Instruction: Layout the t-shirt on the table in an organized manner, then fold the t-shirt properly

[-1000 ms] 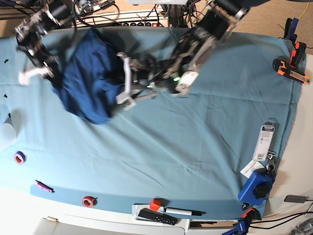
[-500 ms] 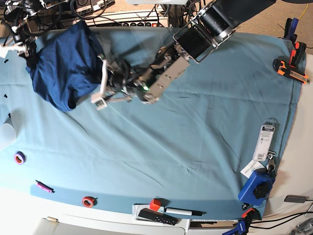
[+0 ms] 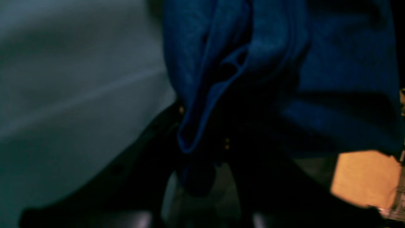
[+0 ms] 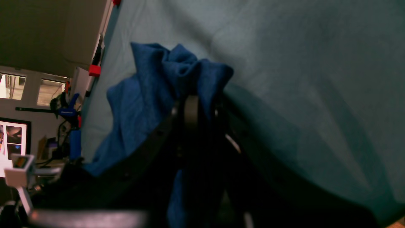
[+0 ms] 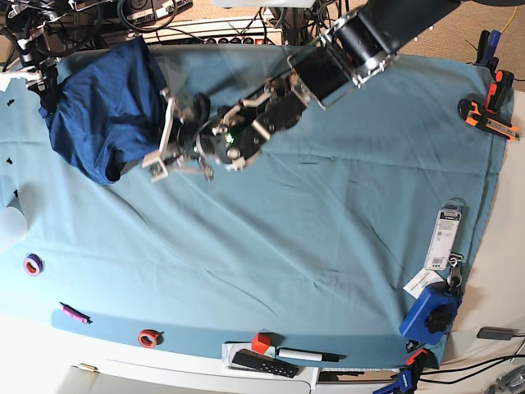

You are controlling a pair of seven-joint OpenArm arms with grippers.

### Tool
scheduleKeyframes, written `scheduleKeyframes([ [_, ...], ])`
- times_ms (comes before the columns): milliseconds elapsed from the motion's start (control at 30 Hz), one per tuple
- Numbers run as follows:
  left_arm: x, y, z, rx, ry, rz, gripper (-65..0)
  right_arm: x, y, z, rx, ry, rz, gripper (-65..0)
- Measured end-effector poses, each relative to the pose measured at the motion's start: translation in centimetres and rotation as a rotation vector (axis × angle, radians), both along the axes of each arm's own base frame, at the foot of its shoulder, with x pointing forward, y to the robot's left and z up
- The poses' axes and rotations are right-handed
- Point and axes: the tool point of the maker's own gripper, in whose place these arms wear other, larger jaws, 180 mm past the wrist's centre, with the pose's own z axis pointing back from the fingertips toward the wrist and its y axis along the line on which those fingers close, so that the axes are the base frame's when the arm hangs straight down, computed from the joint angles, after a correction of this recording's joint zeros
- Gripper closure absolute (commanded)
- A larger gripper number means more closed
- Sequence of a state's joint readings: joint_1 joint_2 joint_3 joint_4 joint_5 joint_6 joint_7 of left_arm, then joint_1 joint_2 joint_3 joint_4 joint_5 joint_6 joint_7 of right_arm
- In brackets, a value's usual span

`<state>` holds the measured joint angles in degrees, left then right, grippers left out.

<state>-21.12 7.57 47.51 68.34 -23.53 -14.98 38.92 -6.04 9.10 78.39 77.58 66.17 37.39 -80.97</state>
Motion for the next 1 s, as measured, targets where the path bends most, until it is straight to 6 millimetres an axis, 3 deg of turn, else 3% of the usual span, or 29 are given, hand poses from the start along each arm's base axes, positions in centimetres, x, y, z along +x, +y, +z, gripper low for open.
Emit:
scheduleKeyframes([
  [200, 2.0, -0.2, 1.6, -0.019, -0.057, 0.015, 0.0, 0.1, 2.0, -1.0, 0.063, -0.038, -0.014, 0.0],
  [600, 3.3, -0.3, 2.7, -0.036, -0.099, 0.019, 0.0, 0.3, 5.3, -2.0, 0.151, -0.122, -0.035, 0.0],
  [867, 3.7, 0.0, 2.5, -0.008, -0.136, 0.017, 0.0, -1.7, 3.8, -1.6, 0.141, -0.151, -0.130, 0.0],
  [1000, 3.7, -0.1, 2.5, -0.010, -0.134, 0.017, 0.0, -1.8, 3.7, -1.6, 0.140, -0.152, -0.136, 0.0],
])
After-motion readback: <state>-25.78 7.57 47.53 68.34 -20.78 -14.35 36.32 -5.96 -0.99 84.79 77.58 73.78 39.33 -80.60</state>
